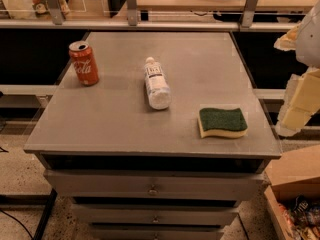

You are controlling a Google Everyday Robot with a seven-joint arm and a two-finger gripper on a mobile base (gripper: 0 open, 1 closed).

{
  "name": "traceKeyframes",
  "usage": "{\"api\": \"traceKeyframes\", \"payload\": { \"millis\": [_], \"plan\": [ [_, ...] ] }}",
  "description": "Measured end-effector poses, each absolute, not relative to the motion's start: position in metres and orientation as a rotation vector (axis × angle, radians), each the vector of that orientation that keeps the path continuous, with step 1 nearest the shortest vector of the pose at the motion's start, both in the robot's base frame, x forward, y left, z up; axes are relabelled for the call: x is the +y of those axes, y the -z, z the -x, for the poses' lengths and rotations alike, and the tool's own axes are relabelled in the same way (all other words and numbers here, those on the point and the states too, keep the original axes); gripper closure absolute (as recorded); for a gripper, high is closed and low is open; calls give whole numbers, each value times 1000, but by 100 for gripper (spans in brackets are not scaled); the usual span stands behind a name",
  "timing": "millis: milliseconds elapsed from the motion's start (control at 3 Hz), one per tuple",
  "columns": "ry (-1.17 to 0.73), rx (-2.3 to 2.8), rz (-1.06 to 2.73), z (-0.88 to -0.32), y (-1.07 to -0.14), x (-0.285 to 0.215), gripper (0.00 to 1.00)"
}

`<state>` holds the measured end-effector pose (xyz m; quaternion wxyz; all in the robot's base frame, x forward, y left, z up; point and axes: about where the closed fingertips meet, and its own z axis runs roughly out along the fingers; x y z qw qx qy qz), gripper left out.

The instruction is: Place blue plastic bottle upright

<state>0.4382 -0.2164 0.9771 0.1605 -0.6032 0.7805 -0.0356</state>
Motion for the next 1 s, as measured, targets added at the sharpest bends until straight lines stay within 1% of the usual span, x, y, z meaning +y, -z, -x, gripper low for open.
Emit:
{"api": "traceKeyframes", "payload": {
  "millis": [333, 667, 1000],
  "plan": [
    [102, 2229, 1723, -438, -977, -216, 0],
    [27, 2245, 1719, -462, -965, -194, 0],
    [-60, 2252, 1706, -502, -947, -147, 0]
  ]
}}
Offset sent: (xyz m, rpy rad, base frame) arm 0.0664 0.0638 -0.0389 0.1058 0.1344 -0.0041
